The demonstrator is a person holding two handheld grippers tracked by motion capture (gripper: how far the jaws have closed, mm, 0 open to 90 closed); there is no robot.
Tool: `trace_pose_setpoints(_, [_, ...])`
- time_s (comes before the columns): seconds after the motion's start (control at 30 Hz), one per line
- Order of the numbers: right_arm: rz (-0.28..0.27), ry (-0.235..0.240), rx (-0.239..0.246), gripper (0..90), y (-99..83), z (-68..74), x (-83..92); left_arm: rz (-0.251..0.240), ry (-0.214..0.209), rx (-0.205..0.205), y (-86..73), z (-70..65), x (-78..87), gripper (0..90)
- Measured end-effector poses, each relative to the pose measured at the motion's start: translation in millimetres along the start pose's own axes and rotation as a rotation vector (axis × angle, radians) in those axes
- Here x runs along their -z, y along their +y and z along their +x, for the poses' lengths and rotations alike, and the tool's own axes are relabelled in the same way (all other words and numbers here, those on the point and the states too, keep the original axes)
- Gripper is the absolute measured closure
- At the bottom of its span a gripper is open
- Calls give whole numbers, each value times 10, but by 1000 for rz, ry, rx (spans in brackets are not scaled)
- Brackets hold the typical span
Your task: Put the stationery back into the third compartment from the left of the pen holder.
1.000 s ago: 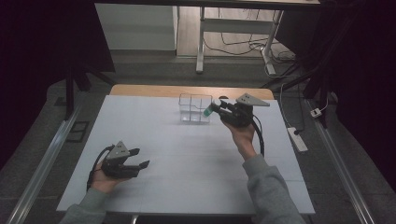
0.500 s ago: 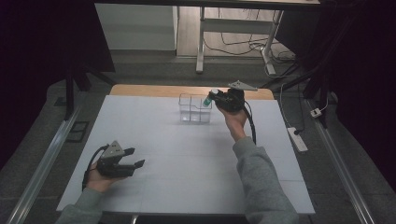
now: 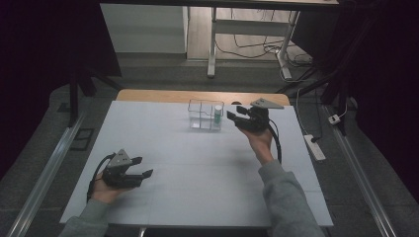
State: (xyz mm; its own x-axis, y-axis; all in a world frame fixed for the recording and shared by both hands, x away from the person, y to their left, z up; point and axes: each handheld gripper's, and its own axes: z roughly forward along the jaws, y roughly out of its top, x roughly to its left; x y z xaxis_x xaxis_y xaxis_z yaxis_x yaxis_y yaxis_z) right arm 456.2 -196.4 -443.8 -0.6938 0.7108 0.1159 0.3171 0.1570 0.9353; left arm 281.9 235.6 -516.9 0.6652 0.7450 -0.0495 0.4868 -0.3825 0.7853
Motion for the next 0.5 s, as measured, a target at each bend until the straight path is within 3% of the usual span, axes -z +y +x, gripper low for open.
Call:
trace_pose_setpoints(0.37, [104, 42, 57, 420, -601, 83, 896, 3, -8, 18, 2, 17, -18, 333])
trace_pose_setpoints(0.5, [115, 49, 58, 417, -778, 100, 1114, -7, -12, 28, 7, 25, -15, 334])
